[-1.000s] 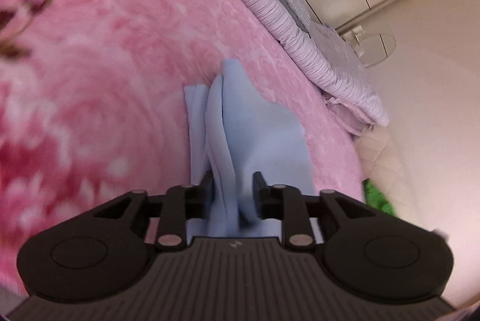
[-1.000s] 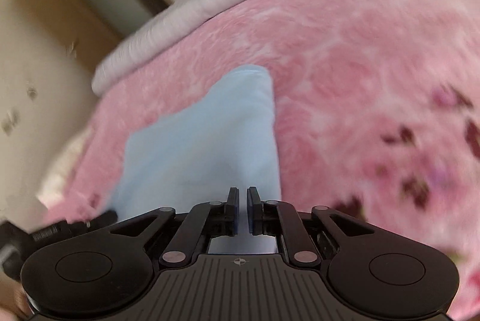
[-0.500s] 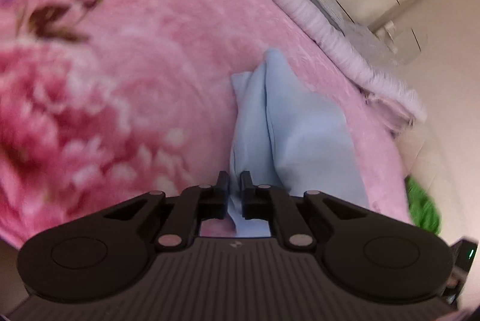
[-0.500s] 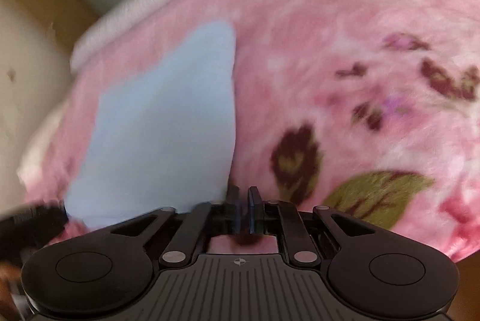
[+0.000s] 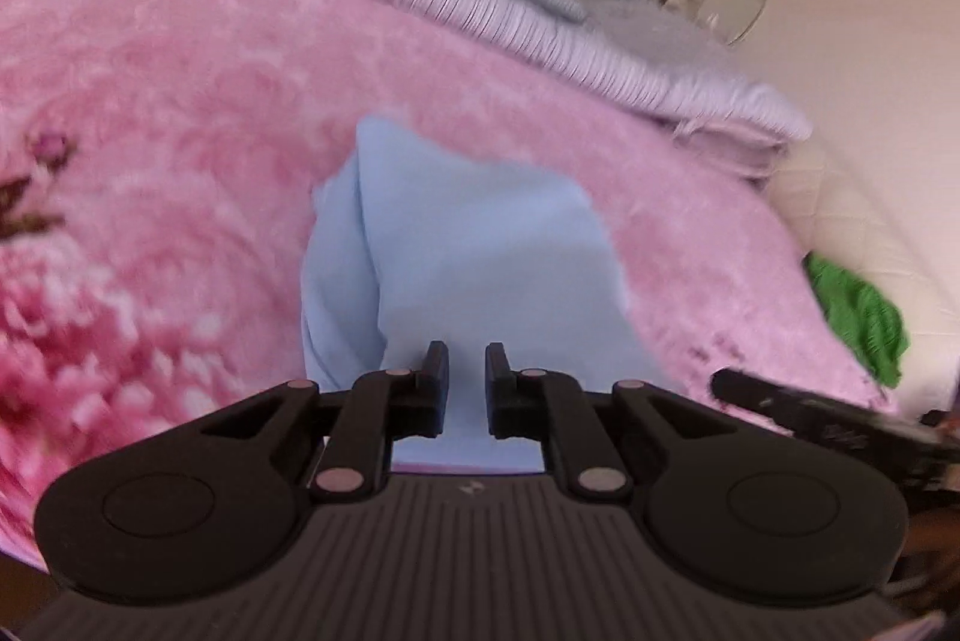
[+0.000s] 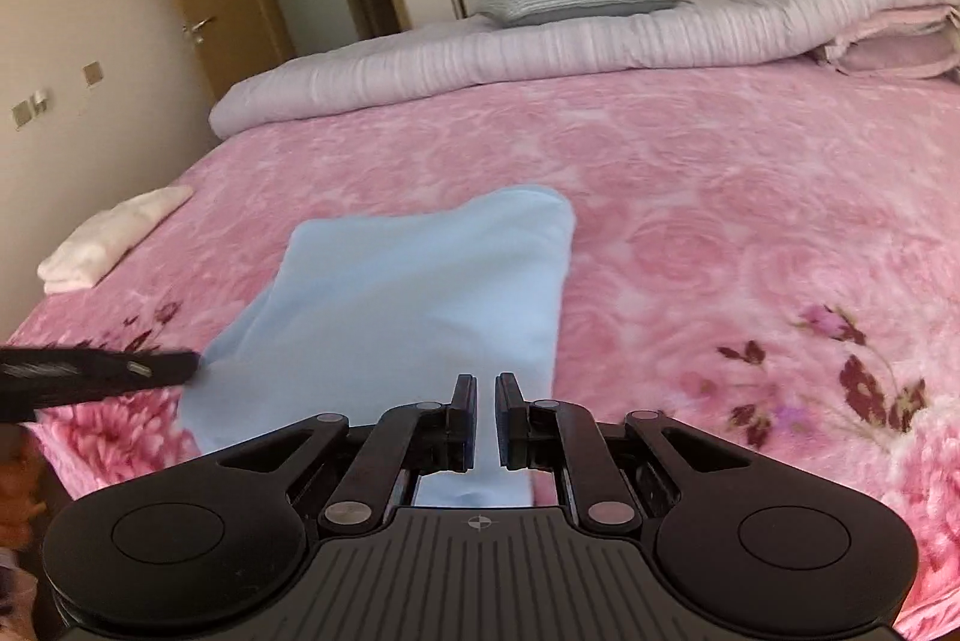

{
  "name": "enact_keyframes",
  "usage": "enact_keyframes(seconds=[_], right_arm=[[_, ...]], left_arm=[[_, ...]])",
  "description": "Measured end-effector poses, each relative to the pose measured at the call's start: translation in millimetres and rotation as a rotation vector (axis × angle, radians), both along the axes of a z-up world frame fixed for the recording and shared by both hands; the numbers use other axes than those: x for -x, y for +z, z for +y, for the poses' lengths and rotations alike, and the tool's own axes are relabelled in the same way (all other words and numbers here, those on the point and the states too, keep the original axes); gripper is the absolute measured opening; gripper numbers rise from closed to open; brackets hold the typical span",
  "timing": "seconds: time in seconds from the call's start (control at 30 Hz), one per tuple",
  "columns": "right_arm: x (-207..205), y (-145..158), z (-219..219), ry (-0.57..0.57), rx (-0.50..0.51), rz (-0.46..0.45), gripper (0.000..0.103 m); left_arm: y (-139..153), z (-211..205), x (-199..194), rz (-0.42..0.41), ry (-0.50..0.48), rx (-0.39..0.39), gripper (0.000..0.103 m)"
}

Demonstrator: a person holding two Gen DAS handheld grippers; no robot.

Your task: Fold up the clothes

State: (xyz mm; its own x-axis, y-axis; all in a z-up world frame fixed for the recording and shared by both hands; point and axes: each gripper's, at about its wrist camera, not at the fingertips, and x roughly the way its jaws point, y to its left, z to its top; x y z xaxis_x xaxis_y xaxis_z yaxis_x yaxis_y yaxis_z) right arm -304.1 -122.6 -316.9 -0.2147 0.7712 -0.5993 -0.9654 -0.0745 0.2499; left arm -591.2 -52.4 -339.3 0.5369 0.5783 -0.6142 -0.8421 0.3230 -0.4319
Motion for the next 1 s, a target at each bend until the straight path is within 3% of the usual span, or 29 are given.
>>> enact_keyframes(seconds=[0.27, 0.47, 0.63, 0.73, 0.83, 0.9, 1.0], right_arm=[[7.6, 10.0, 4.0, 0.020, 0.001, -0.059, 0.010], [23.5, 11.2, -19.5, 0.017, -0.031, -0.037, 0.010], [21.8, 5.8, -22.5, 0.002, -0.031, -0.059, 0.010], [24.0, 0.2, -18.1, 0.001, -0.032, -0.064, 0.010], [31.3, -16.3, -10.1, 0.024, 0.003, -0.073, 0.010], [38.8, -33.2, -1.8, 0.055, 0.051, -0.105, 0.010], [40.5, -34.6, 6.2, 0.096, 0.079, -0.132, 0.010]], left_arm=[[13.4, -10.2, -2.3, -0.009, 0.017, -0.016, 0.008], [24.2, -28.4, -11.9, 0.101, -0.004, -0.076, 0.008], [18.4, -30.8, -18.1, 0.140, 0.000, -0.080, 0.008], [7.7, -25.5, -28.0, 0.210, -0.023, -0.087, 0.008], [-11.6, -17.9, -34.4, 0.280, -0.039, -0.076, 0.007], [-21.0, -14.8, -34.6, 0.279, -0.047, -0.067, 0.005], [-6.1, -11.5, -31.9, 0.285, -0.065, -0.042, 0.005]])
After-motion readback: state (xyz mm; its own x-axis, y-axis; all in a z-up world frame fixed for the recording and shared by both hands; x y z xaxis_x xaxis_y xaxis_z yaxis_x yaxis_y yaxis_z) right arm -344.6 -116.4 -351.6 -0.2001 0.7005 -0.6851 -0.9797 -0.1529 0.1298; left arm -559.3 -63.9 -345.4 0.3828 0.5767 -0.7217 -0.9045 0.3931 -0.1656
